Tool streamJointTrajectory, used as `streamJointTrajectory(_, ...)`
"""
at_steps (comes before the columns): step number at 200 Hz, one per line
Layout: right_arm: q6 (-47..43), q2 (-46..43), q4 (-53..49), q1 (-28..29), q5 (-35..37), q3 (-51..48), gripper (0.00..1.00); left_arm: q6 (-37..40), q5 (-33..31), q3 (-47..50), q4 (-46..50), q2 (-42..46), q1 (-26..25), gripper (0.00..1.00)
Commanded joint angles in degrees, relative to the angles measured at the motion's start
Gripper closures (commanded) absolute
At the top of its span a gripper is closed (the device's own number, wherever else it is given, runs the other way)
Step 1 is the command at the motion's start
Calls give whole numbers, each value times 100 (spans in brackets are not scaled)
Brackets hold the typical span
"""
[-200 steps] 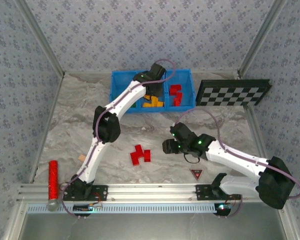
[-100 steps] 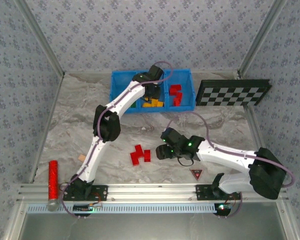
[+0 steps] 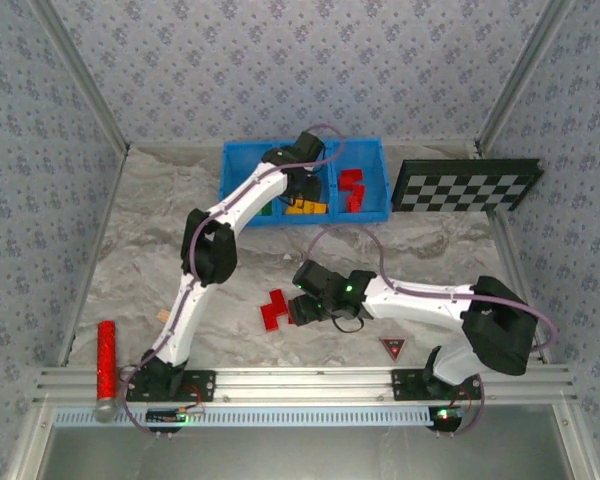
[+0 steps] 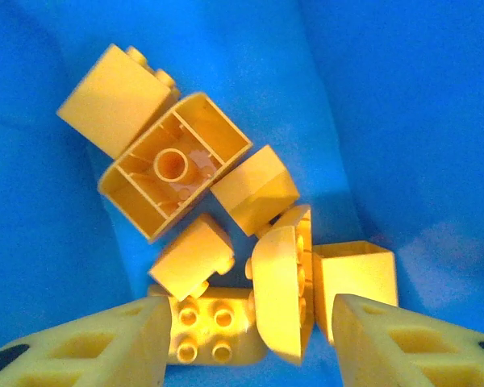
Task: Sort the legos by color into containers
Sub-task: Place the lego in the container, then pick up the lego from the bottom-center of the table.
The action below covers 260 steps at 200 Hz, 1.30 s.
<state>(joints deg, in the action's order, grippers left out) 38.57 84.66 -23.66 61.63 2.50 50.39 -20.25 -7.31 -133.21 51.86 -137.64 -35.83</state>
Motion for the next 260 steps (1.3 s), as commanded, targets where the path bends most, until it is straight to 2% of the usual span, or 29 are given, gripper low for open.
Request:
streamJointTrajectory(1,-62,233,-197,108,159,304,31,155,-74,102,-128,774,-2,44)
streamJointTrajectory(71,-150,1007,-427,401,336,823,31,442,-142,802,-331,2006,5,40)
streamJointTrajectory(152,-165,1594,-560,398,332,1156,32,531,-452,1850,-658,3396,12,39)
streamJointTrajectory(179,-183,1720,-565,354,256,1201,44,516,-529,2114,-712,3700,7,39)
streamJointTrajectory(205,-171,1695,-567,262,247,1150,51,481,-605,2559,-712,3951,18,39)
streamJointTrajectory(232,-209,1516,-653,109,258,1057,66,396,-662,3024,-727,4295,27,39)
streamJointTrajectory(260,-662,1053,-1047,-244,412,970,70,438,-806,3643,-679,4725,52,39)
